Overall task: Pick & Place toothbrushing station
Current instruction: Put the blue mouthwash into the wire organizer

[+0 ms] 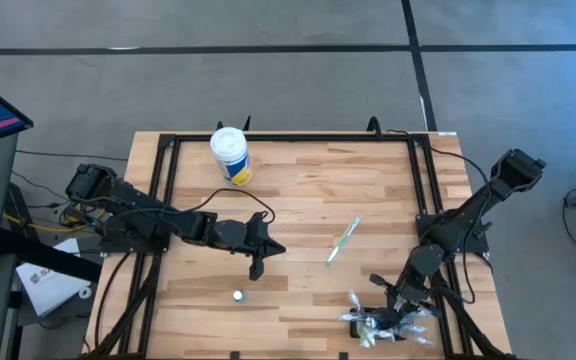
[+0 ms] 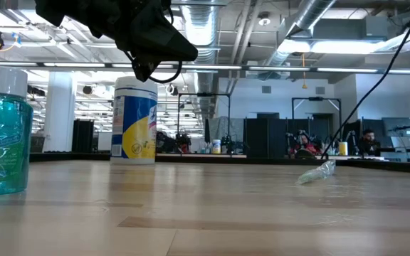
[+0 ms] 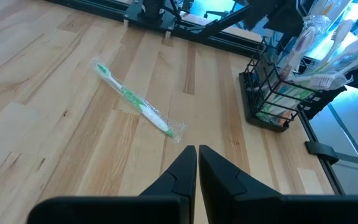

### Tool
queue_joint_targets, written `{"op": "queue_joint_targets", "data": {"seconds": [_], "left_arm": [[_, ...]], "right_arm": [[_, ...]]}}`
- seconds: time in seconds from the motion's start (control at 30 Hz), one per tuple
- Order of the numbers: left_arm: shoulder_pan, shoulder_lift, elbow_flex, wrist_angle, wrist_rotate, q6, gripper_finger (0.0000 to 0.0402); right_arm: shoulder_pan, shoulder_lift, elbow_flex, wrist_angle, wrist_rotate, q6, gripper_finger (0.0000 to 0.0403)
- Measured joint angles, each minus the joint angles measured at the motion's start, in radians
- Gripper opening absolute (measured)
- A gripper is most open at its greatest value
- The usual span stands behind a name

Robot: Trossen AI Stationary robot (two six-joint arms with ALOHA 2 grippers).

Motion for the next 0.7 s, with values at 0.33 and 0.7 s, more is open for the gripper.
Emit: {"op": "queue_joint_targets", "data": {"seconds": [0.33, 0.7], "left_arm": [[0.0, 0.0, 0.0, 0.0, 0.0, 0.0, 0.0012], [0.0, 0.0, 0.0, 0.0, 0.0, 0.0, 0.0012]], "right_arm": [[0.0, -0.124, 0.001, -0.05, 0.044, -0.006, 0.0058], [-0.008, -0.236, 0.002, -0.065, 0.074, -0.014, 0.0058]]}}
